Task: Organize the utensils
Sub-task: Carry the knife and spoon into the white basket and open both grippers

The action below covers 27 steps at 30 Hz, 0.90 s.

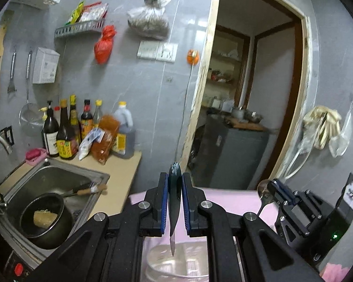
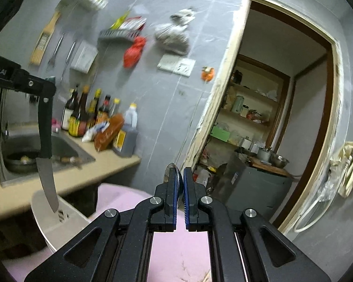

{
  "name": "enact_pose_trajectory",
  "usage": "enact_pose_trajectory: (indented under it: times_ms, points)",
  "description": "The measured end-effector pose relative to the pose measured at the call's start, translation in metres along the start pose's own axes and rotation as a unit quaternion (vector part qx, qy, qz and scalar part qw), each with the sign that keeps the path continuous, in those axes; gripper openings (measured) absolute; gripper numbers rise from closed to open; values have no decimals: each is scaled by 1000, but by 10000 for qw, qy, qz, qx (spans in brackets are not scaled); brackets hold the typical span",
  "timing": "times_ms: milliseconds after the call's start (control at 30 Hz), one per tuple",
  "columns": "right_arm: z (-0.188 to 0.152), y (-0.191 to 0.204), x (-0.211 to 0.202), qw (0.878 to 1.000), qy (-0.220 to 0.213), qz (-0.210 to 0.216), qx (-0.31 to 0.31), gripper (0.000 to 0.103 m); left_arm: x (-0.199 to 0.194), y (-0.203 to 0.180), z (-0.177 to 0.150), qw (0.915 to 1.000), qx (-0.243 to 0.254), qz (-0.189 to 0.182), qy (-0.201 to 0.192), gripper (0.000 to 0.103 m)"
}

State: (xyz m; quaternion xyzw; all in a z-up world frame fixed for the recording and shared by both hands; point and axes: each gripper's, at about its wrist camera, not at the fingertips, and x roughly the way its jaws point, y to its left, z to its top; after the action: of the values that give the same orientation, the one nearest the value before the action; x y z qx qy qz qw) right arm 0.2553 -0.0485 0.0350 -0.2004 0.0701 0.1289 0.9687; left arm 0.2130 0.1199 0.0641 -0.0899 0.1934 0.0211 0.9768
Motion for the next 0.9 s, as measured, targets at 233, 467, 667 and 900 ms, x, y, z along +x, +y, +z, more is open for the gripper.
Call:
enact_pose_trajectory:
  times_ms: [233,467,667,900]
  points:
    - [-35,19,8,9995,197,114,-220,4,28,1,-50,9997,206,87,76,11]
    - [-53,23,10,9989,253,405,-47,5,46,-4,-82,9987,379,96,335,11]
    - [-61,13,6,9955,371,771,410,7,47,-3,-79,9982,339,-82,496,12]
    - [-71,-10,-2,9860,551,1108,1117,33,45,-1,-80,9958,3,-443,801,18]
